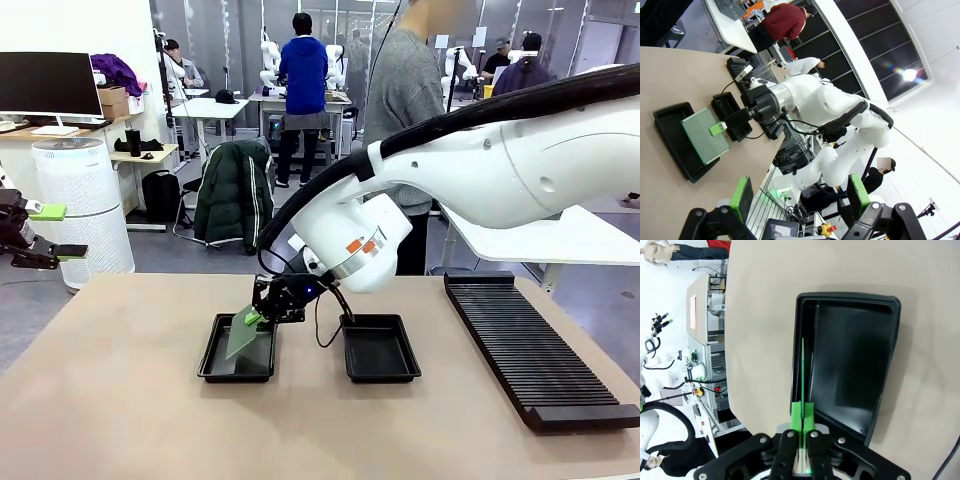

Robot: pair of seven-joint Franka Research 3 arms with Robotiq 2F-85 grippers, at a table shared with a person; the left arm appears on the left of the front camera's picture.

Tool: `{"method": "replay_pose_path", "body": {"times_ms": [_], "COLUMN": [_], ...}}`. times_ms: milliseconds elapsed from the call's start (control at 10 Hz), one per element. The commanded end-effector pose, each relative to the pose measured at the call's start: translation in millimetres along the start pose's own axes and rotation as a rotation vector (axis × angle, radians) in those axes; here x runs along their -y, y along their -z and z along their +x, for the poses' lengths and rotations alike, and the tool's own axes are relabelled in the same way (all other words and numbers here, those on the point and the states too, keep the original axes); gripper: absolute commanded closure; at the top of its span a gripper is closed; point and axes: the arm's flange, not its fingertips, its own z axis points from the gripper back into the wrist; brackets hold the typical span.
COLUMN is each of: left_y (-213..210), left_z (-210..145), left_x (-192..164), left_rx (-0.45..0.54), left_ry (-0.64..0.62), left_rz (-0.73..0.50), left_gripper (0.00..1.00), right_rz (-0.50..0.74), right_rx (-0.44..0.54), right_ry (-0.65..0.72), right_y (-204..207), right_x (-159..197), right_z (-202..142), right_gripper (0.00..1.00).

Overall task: Inspect and transfer BCBs to ESD trays.
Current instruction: Pick up the Blank PCB from the PCB Rack and place it in the left ESD tray.

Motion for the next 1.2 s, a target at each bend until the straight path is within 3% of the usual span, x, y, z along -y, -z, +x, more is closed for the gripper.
{"method": "replay_pose_path", "body": {"times_ms": [0, 400, 1100], "left_y": [-1.0, -1.0, -1.0], "left_z": [0.5, 0.5, 0.5], "left_x": [0.7, 0.7, 0.7], "left_rx": [0.006, 0.006, 0.006], "left_ry": [-0.007, -0.007, -0.007], "left_rz": [-0.003, -0.003, -0.003], "left_gripper": [0.00, 0.00, 0.00], "right_rz": [0.032, 0.073, 0.035], "right_rx": [0.026, 0.007, -0.024], "right_ry": [-0.009, -0.002, 0.033], "right_y": [16.3, 40.1, 46.8], "right_x": [9.0, 21.7, 24.7], "right_z": [9.7, 22.4, 27.4], "right_gripper": [0.98, 0.98, 0.98]}}
